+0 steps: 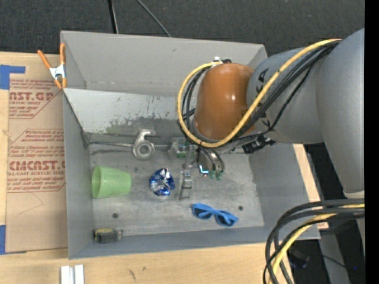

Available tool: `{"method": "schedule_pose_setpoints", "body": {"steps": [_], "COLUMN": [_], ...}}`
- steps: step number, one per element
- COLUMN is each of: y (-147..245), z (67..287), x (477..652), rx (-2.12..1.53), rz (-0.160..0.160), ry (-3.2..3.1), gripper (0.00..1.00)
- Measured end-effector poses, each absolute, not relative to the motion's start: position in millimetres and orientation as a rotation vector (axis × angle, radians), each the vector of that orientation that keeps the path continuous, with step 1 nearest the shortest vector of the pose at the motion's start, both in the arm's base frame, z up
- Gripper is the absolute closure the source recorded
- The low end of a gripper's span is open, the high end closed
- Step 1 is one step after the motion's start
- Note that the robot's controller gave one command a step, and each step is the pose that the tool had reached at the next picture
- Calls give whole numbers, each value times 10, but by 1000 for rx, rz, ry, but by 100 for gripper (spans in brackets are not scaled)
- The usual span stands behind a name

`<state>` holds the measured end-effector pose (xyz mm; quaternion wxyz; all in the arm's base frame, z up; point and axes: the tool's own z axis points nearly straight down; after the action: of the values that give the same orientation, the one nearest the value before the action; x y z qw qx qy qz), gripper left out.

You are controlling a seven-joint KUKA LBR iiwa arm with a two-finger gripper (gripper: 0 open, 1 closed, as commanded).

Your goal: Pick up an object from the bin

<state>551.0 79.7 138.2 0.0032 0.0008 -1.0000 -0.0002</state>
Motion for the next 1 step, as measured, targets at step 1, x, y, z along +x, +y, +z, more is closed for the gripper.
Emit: {"method": "schedule_pose_setpoints", "body": {"steps": [1], "y": [1014], "z": [664], "x": [5264], "rx": [-185], "rz": [0], "ry": [-3130], "gripper": [0]}}
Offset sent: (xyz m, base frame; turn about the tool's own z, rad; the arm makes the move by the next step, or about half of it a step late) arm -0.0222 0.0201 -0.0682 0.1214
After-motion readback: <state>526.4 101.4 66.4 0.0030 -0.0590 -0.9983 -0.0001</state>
